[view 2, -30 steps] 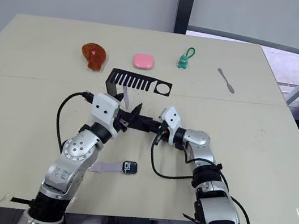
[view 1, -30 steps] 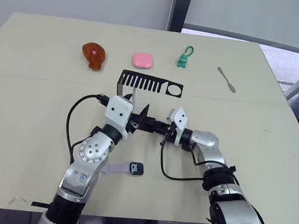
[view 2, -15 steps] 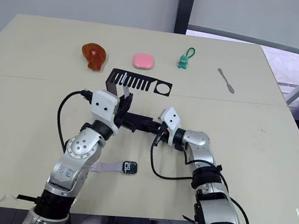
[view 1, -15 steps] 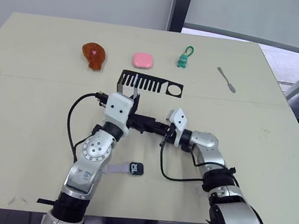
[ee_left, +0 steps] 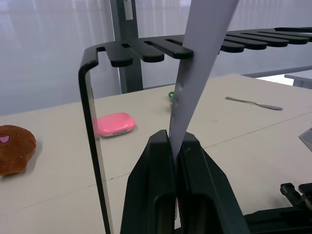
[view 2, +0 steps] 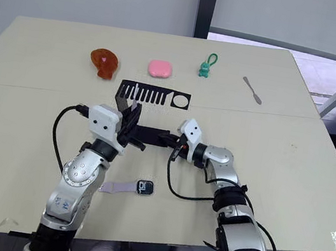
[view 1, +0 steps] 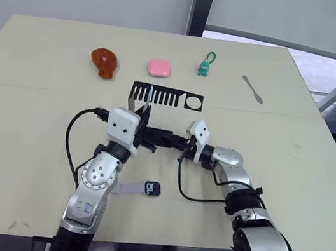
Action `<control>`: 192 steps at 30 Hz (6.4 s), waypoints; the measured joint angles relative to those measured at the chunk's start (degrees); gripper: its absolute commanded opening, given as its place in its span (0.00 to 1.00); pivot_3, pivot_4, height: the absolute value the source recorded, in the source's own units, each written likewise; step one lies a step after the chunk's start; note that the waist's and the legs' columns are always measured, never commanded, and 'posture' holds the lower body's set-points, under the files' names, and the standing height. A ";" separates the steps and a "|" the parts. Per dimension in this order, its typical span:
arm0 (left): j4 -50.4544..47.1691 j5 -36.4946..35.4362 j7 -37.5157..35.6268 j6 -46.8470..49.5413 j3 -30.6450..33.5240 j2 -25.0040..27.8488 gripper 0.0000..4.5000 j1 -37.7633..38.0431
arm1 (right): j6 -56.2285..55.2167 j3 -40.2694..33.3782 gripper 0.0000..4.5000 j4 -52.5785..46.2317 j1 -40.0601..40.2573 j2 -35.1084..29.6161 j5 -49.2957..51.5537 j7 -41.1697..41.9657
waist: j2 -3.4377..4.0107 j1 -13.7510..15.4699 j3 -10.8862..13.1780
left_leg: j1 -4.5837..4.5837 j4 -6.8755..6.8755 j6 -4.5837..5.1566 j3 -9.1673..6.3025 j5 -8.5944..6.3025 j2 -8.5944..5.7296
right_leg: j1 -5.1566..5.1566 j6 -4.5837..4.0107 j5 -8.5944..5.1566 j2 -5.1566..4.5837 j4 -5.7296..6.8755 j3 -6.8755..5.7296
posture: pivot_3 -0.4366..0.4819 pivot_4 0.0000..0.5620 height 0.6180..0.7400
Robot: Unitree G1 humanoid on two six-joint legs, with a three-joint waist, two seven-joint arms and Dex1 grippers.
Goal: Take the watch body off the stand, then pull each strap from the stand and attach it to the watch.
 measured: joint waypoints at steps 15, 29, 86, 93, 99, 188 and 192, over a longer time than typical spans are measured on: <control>-0.64 -2.67 -4.26 1.49 0.26 1.77 0.01 1.31 | 1.99 0.19 0.00 -1.49 0.44 -0.01 -0.05 -0.96 | -0.05 0.04 -0.04 | 0.01 -0.02 0.00 0.00 0.00 0.00 | 0.00 0.00 0.00 0.00 -0.01 0.01 | 0.48 0.27 1.00; -10.58 -37.69 -29.92 10.34 19.07 23.76 0.01 11.05 | 8.62 -2.52 0.00 -17.93 9.93 -5.23 9.03 5.41 | 0.13 0.46 0.12 | -0.18 -0.06 -0.03 -0.06 -0.04 0.00 | -0.13 -0.09 -0.05 -0.08 -0.08 -0.03 | 0.48 0.27 1.00; 0.55 -69.93 -37.91 52.59 8.64 32.27 0.00 -9.10 | 55.99 -3.70 0.38 -70.28 28.71 -1.07 65.73 -28.84 | 0.18 1.47 0.16 | -0.29 -0.18 -0.03 -0.14 -0.07 -0.06 | -0.19 -0.12 -0.07 -0.01 -0.28 0.01 | 0.48 0.27 1.00; 0.57 -69.93 -37.40 52.22 8.69 31.39 0.00 -9.06 | 55.54 -3.81 0.38 -70.02 28.72 -1.13 65.69 -28.58 | 0.18 1.46 0.16 | -0.29 -0.18 -0.03 -0.15 -0.07 -0.05 | -0.19 -0.12 -0.07 -0.01 -0.29 0.01 | 0.48 0.27 1.00; 0.58 -69.93 -37.34 52.03 8.82 31.39 0.00 -8.93 | 55.51 -3.81 0.38 -70.00 28.73 -1.21 65.66 -28.50 | 0.18 1.46 0.16 | -0.29 -0.18 -0.03 -0.15 -0.07 -0.05 | -0.19 -0.12 -0.07 -0.02 -0.29 0.01 | 0.48 0.27 1.00; 2.59 -7.56 -47.03 8.52 -11.94 33.35 0.87 -0.60 | 34.90 -17.26 0.00 -79.01 48.82 -31.51 39.22 -5.84 | 0.10 1.76 0.21 | -0.17 -0.71 0.25 -0.07 0.18 -0.28 | -0.05 0.00 0.28 -0.15 -0.85 -0.02 | 0.48 0.27 1.00; 3.86 -7.21 -47.02 7.80 -12.14 32.35 0.61 -1.36 | 34.92 -16.73 0.00 -79.58 48.82 -31.46 39.04 -6.06 | 0.10 1.78 0.21 | -0.16 -0.71 0.25 -0.07 0.17 -0.29 | -0.04 0.00 0.28 -0.15 -0.85 -0.02 | 0.48 0.27 1.00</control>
